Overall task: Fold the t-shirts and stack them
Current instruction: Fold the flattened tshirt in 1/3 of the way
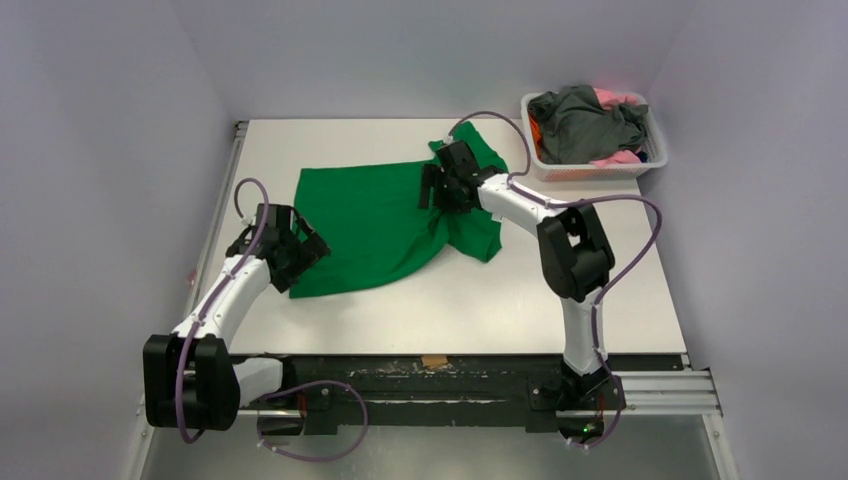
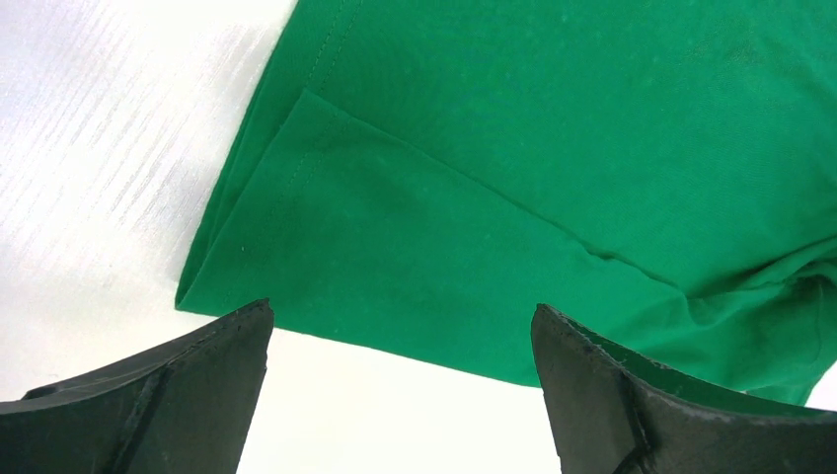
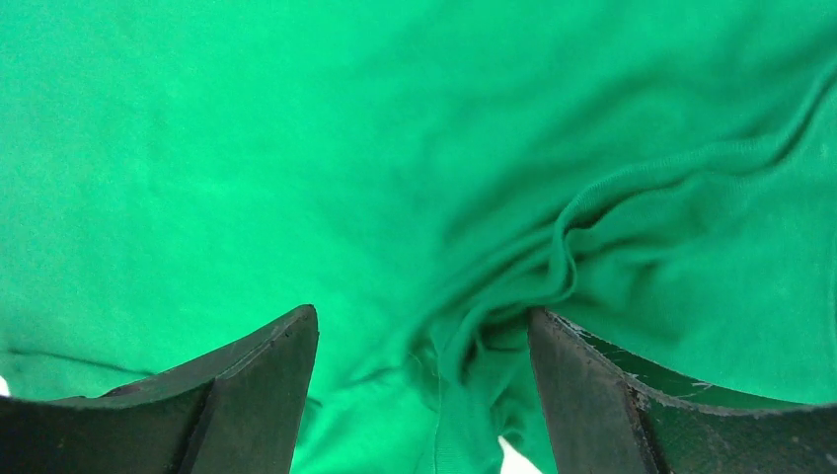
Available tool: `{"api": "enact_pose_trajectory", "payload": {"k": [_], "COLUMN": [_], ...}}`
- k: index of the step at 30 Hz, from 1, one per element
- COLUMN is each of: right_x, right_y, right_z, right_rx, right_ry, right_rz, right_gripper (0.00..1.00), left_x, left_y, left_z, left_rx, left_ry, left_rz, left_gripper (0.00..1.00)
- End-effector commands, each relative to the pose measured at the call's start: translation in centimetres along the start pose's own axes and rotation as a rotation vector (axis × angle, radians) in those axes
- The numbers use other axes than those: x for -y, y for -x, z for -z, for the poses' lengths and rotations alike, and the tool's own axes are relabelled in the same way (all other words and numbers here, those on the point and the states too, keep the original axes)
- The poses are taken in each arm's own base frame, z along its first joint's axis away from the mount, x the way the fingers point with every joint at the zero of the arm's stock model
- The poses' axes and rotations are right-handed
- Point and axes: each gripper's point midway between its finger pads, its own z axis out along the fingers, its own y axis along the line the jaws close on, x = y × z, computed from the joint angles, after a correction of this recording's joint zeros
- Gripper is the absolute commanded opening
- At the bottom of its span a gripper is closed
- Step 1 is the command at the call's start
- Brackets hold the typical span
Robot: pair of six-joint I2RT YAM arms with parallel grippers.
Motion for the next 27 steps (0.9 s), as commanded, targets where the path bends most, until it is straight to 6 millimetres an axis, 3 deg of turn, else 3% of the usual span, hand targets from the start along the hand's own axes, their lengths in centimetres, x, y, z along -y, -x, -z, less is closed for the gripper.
{"api": "enact_pose_trajectory", "payload": {"k": [1,5,10,15,20,23,27], "right_x": [-4.9,-5.8,-2.8,1.0,3.2,5.7,8.5], "right_y": [5.1,5.8,4.6,0.5,-4.9,-7.2,-10.3], "right_z": [0.3,0.6,3.1,5.3,3.5,2.8,4.0], "right_rx": [0.124,0.134,0.152,0.155,0.035,-0.01,-0.054], "right_ry": [0.125,0.159,0.059,0.003,0.038,0.003,-0.056], "right_rz": [0.031,0.033,0.049,0.028,-0.029,-0.076,-0.089], "right_gripper": [0.76,0.76,0.76,0.79,0.8,0.8,0.8], "left_x": [1.2,1.2,1.7,4.1,6.0,6.1,5.2], "left_y": [2.1,2.3,2.1,1.8,1.4,0.1,-0.9], "left_z": [0.7,0.8,0.4,-1.1,-3.8,-5.2,-5.4], "left_rx": [0.064,0.069,0.054,-0.002,-0.08,-0.156,-0.18], "left_ry": [-0.027,-0.023,-0.045,-0.128,-0.179,-0.176,-0.15], "left_rz": [-0.011,-0.014,-0.016,-0.011,-0.013,-0.011,-0.022], "left_gripper": [1.0,1.0,1.0,1.0,1.0,1.0,1.0]}}
